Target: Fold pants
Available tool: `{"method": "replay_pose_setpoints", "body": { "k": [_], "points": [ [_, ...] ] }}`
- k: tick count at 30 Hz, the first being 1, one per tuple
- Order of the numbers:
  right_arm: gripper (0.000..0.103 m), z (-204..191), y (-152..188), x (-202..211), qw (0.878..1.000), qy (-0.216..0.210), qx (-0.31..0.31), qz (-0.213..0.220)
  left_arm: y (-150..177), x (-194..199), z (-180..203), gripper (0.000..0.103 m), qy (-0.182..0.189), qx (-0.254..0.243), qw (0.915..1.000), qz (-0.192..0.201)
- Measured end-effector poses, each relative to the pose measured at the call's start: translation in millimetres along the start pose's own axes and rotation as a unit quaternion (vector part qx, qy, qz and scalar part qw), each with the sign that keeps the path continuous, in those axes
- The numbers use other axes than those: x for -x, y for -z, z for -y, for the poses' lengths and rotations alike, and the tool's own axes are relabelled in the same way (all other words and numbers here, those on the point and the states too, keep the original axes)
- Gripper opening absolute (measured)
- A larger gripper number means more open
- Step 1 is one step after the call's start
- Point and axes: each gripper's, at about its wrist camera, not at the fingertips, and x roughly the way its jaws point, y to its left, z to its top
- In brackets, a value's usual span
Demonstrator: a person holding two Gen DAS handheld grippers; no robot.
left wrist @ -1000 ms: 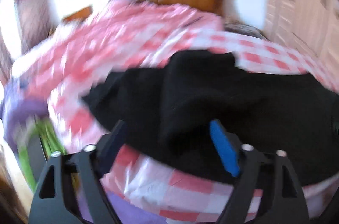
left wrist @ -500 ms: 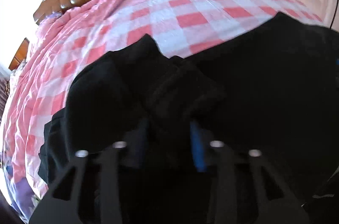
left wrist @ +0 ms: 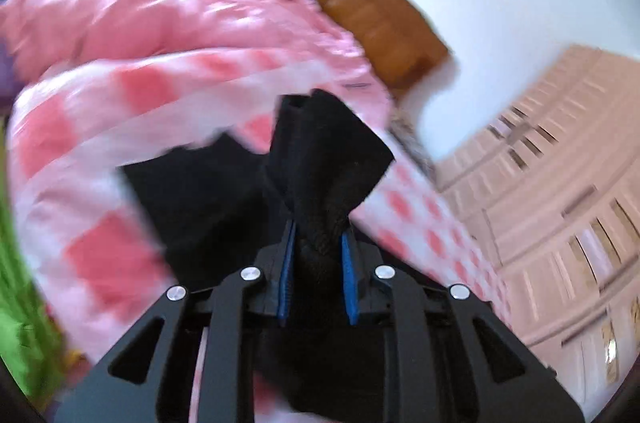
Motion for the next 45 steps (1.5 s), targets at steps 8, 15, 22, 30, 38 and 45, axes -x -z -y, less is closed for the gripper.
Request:
{"method": "replay_pose_setpoints", "body": {
  "k": [8, 15, 22, 30, 38, 45],
  "points": [
    [0.099, -1, 0, -1, 1.0, 0.007, 0.005, -0.003, 0, -1, -58, 0.037, 0.016, 0.053, 0.9984, -0.008],
    [0.099, -1, 0, -1, 1.0, 0.009, 0.006, -0.004, -16, -2, -66, 0.08, 0.1, 0.106, 0.9893, 0.002],
    [0.099, -1, 0, -1, 1.0, 0.008, 0.006, -0.003, -21, 11, -22, 0.019, 0.02, 0.003, 0.9996, 0.022],
    [0.099, -1, 0, -1, 1.0, 0.008, 0.005, -0.003, -52, 49, 56, 0.017, 0.169, -0.056, 0.9786, 0.104],
    [0.099, -1, 0, -1, 1.0, 0.005, 0.004, -0.002, -31, -14, -8, 0.018, 0.038, 0.017, 0.9977, 0.055],
    [0.099, -1, 0, -2, 1.0, 0.008, 0.007, -0.004, -13, -18, -45, 0.019, -0.027, 0.043, 0.9982, 0.032]
  ]
}}
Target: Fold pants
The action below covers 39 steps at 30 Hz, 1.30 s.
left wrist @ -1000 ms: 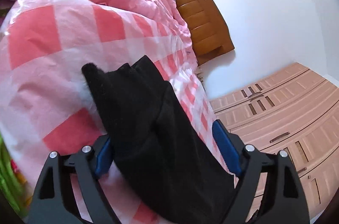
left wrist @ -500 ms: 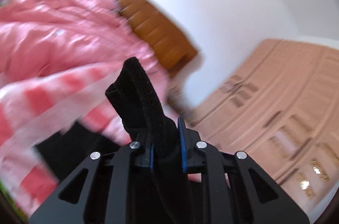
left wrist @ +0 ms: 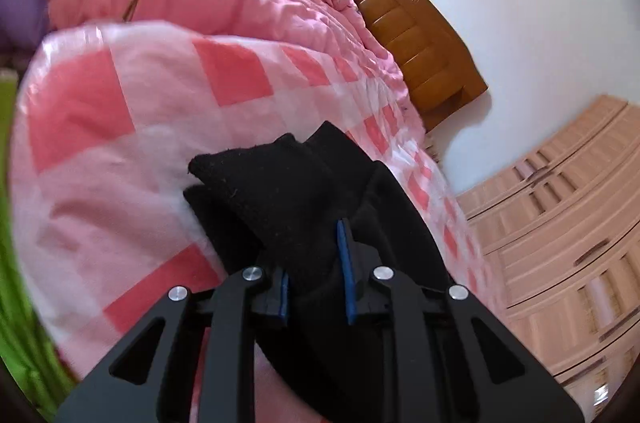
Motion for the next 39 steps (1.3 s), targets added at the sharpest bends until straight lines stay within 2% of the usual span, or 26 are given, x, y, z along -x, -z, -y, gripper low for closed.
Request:
{"method": "replay_pose_setpoints", "body": {
  "k": [2, 4, 6, 8, 10, 11, 13, 15, 18, 20, 21, 23, 25, 26, 28, 31, 39],
  "points": [
    [0.099, 0, 0, 0, 1.0, 0.0, 0.0, 0.0, 0, -2, 12, 0.021, -0.037, -0.035, 0.9987, -0.005],
    [0.099, 0, 0, -1, 1.0, 0.0, 0.0, -0.001, 0, -1, 23, 0.029, -0.079, -0.072, 0.9942, -0.007],
    [0.099, -1, -2, 0, 1.0, 0.001, 0.002, -0.009, -5, -1, 28, 0.065, -0.118, -0.089, 0.989, -0.004],
    [0.099, -1, -5, 3, 1.0, 0.001, 0.002, -0.025, -6, 14, 35, 0.072, -0.141, -0.106, 0.9839, 0.025],
    [0.099, -5, -14, 10, 1.0, -0.009, 0.005, -0.026, -2, 36, 54, 0.08, -0.196, -0.144, 0.9672, 0.073],
    [0.099, -9, -19, 14, 1.0, -0.01, 0.012, -0.019, 2, 44, 68, 0.088, -0.215, -0.17, 0.9569, 0.095],
    [0.099, -25, -36, 18, 0.999, -0.016, 0.04, -0.007, 15, 56, 99, 0.097, -0.223, -0.237, 0.9385, 0.115],
    [0.099, -48, -54, 12, 0.997, -0.035, 0.07, -0.005, 30, 40, 128, 0.101, -0.215, -0.301, 0.9258, 0.078],
    [0.099, -98, -83, -13, 0.989, -0.082, 0.125, -0.018, 57, 3, 149, 0.101, -0.216, -0.364, 0.9061, 0.012],
    [0.099, -133, -102, -39, 0.983, -0.106, 0.149, -0.034, 69, -19, 145, 0.101, -0.231, -0.371, 0.8995, -0.014],
    [0.099, -147, -110, -51, 0.98, -0.117, 0.154, -0.042, 73, -29, 141, 0.101, -0.237, -0.365, 0.9001, -0.025],
    [0.099, -167, -118, -68, 0.978, -0.123, 0.162, -0.055, 74, -44, 124, 0.101, -0.243, -0.34, 0.9072, -0.048],
    [0.099, -176, -123, -91, 0.978, -0.095, 0.17, -0.077, 74, -52, 110, 0.102, -0.252, -0.334, 0.9063, -0.061],
    [0.099, -177, -123, -100, 0.978, -0.079, 0.171, -0.084, 74, -53, 106, 0.102, -0.246, -0.334, 0.908, -0.061],
    [0.099, -169, -126, -108, 0.98, -0.088, 0.166, -0.069, 73, -53, 102, 0.102, -0.241, -0.335, 0.9083, -0.066],
    [0.099, -149, -133, -116, 0.987, -0.087, 0.123, -0.062, 72, -55, 101, 0.102, -0.239, -0.331, 0.9098, -0.074],
    [0.099, -140, -145, -127, 0.988, -0.103, 0.104, -0.054, 70, -51, 97, 0.102, -0.23, -0.319, 0.9168, -0.071]
  ]
}}
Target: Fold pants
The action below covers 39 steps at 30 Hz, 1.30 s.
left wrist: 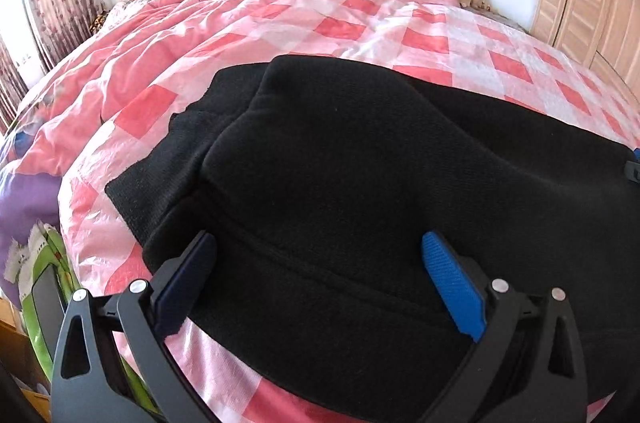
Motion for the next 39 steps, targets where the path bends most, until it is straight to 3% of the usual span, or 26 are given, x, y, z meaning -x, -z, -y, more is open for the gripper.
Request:
{"method": "replay_pose_setpoints", "body": {
  "k": [4, 6, 9, 11, 14, 16, 18, 20, 21, 24, 28, 29, 33, 36, 39],
  "points": [
    [0.099, -2, 3, 5, 1.0, 0.0, -0.002, 0.006, -8, 22, 11, 0.1, -0.049, 0.007, 0.9987, 0.009],
    [0.099, -5, 5, 7, 1.0, 0.007, 0.003, 0.011, -23, 42, 20, 0.101, -0.018, 0.005, 0.999, 0.04],
    [0.098, -6, 6, 10, 1.0, 0.011, 0.005, 0.019, -45, 32, 44, 0.101, 0.027, -0.025, 0.9991, 0.019],
    [0.098, 3, 6, 13, 0.999, 0.013, -0.021, 0.028, -53, 14, 65, 0.101, 0.034, -0.059, 0.9976, -0.005],
    [0.099, 17, 6, 14, 0.998, 0.005, -0.058, 0.033, -59, -20, 93, 0.102, 0.013, -0.103, 0.9942, -0.028],
    [0.098, 17, 6, 14, 0.998, 0.006, -0.06, 0.034, -66, -30, 89, 0.102, 0.022, -0.081, 0.9964, -0.015],
    [0.098, 15, 6, 13, 0.998, 0.012, -0.056, 0.033, -75, -39, 76, 0.102, 0.049, -0.033, 0.9976, -0.036],
    [0.098, 15, 6, 14, 0.998, 0.013, -0.056, 0.033, -81, -35, 73, 0.099, 0.045, -0.017, 0.9982, -0.035],
    [0.098, 15, 6, 14, 0.998, 0.012, -0.057, 0.034, -80, -25, 74, 0.095, 0.052, -0.015, 0.9983, -0.023],
    [0.098, 16, 7, 16, 0.997, 0.006, -0.058, 0.041, -74, -3, 96, 0.096, 0.079, -0.046, 0.9958, -0.002],
    [0.098, 20, 8, 19, 0.997, -0.003, -0.068, 0.047, -62, -20, 136, 0.099, 0.047, -0.111, 0.9924, -0.023],
    [0.098, 20, 8, 19, 0.997, -0.004, -0.069, 0.047, -63, -23, 138, 0.102, 0.038, -0.107, 0.9935, -0.011],
    [0.099, 21, 8, 19, 0.996, -0.006, -0.07, 0.045, -67, -24, 129, 0.102, 0.057, -0.075, 0.9953, -0.023],
    [0.099, 24, 9, 20, 0.996, -0.017, -0.076, 0.05, -58, -2, 128, 0.101, 0.045, -0.082, 0.9956, 0.002],
    [0.099, 27, 10, 23, 0.994, -0.033, -0.085, 0.055, -42, 24, 118, 0.101, 0.069, -0.056, 0.9959, 0.019]
  ]
}}
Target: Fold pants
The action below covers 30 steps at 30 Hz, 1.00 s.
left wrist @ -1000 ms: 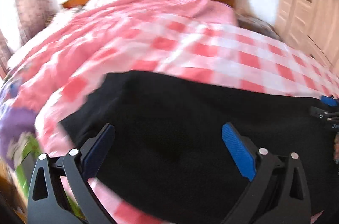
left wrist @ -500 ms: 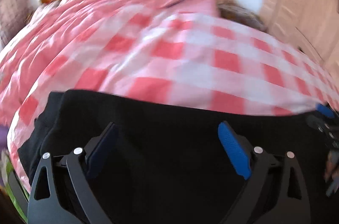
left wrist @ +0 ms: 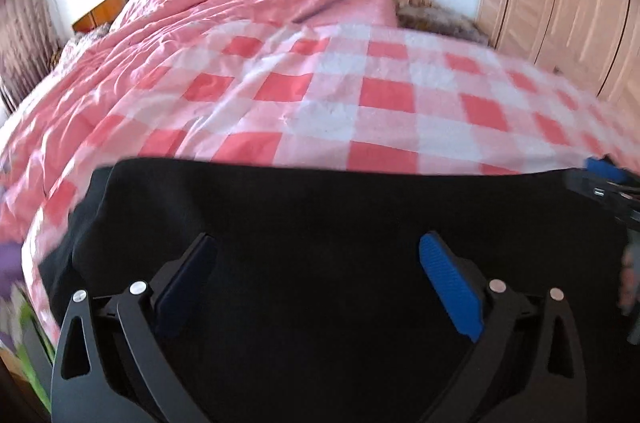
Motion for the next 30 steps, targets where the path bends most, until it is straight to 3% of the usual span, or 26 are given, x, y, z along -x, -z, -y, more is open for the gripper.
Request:
{"method": "replay_pose_setpoints", "body": {
  "k": [2, 6, 8, 10, 11, 12, 14, 15, 16, 20, 25, 27, 30],
  "points": [
    [0.098, -1, 3, 10, 1.0, -0.007, -0.009, -0.001, 15, 12, 0, 0.101, 0.009, 0.011, 0.9999, 0.004],
    [0.099, -10, 22, 48, 0.999, -0.044, -0.005, 0.012, 47, 43, -16, 0.101, -0.011, 0.035, 0.9985, 0.041],
    [0.099, -18, 41, 74, 0.998, -0.044, 0.025, 0.026, 64, 62, -57, 0.101, 0.036, 0.108, 0.9913, 0.065],
    [0.099, -19, 55, 88, 0.998, -0.037, 0.04, 0.03, 79, 74, -105, 0.101, 0.066, 0.19, 0.9766, 0.077],
    [0.099, -19, 63, 93, 0.998, -0.035, 0.045, 0.028, 87, 81, -130, 0.101, 0.051, 0.224, 0.9695, 0.085],
    [0.099, -18, 69, 97, 0.998, -0.034, 0.046, 0.028, 96, 87, -158, 0.101, 0.0, 0.246, 0.9651, 0.089],
    [0.099, -14, 79, 103, 0.998, -0.033, 0.04, 0.03, 100, 88, -188, 0.095, -0.105, 0.235, 0.9645, 0.058],
    [0.099, -14, 81, 106, 0.998, -0.035, 0.037, 0.033, 100, 86, -197, 0.093, -0.132, 0.227, 0.9639, 0.047],
    [0.099, -14, 82, 108, 0.998, -0.036, 0.036, 0.036, 100, 82, -208, 0.093, -0.153, 0.216, 0.9639, 0.028],
    [0.099, -24, 79, 107, 0.997, -0.04, 0.044, 0.04, 93, 56, -213, 0.093, -0.167, 0.161, 0.9726, -0.021],
    [0.099, -38, 83, 97, 0.997, -0.032, 0.066, 0.022, 79, 39, -198, 0.086, -0.099, 0.157, 0.9826, -0.005],
    [0.099, -38, 84, 94, 0.997, -0.03, 0.066, 0.019, 74, 35, -198, 0.075, -0.061, 0.17, 0.9836, -0.002],
    [0.099, -36, 84, 91, 0.998, -0.025, 0.059, 0.017, 74, 19, -211, 0.071, 0.005, 0.205, 0.9786, -0.015]
  ]
}}
